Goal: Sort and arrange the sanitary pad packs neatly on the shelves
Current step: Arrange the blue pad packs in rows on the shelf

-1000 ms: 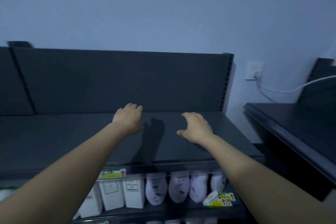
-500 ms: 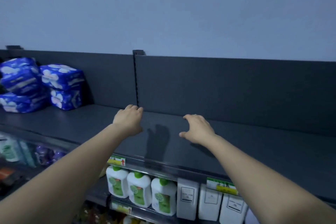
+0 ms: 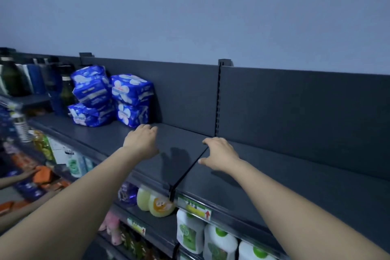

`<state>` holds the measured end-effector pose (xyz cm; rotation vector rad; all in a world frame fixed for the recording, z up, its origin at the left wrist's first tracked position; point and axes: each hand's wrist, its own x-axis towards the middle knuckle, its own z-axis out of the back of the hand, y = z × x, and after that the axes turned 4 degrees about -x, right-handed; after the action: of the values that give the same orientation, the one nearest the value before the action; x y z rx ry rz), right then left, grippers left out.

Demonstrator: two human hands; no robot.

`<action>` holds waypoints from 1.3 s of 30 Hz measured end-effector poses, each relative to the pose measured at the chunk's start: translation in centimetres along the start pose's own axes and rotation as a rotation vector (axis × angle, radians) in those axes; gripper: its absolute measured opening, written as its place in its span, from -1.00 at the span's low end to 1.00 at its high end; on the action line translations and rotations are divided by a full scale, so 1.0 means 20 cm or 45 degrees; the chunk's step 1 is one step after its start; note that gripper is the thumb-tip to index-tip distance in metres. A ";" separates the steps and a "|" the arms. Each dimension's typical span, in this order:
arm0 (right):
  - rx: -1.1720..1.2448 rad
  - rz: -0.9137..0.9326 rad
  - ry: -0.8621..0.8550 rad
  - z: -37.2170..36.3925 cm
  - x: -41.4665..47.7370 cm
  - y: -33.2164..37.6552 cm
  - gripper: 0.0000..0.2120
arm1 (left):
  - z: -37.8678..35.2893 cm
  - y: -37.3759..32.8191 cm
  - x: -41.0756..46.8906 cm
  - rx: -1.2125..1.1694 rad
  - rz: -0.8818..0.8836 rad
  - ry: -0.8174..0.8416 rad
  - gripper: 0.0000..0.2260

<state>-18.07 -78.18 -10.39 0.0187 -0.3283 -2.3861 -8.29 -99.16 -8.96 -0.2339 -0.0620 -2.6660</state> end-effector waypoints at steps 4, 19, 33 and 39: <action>0.008 0.074 0.006 -0.06 0.25 0.12 -0.36 | -0.01 0.16 0.16 0.027 0.058 -0.041 -0.45; 0.007 0.211 0.027 -0.13 0.98 0.43 -0.40 | 0.02 0.68 0.79 -0.085 0.275 -0.202 -0.33; 0.011 0.026 -0.016 -0.19 1.28 0.61 -0.39 | 0.04 1.03 1.25 -0.035 -0.081 -0.623 -0.68; 0.116 -0.036 -0.217 -0.21 1.34 0.67 -0.53 | 0.08 1.05 1.26 -0.597 -0.313 -0.613 -0.81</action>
<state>-28.70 -106.47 -9.08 -0.1399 -0.5199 -2.4047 -20.78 -128.87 -2.78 -1.0754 0.4107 -2.7630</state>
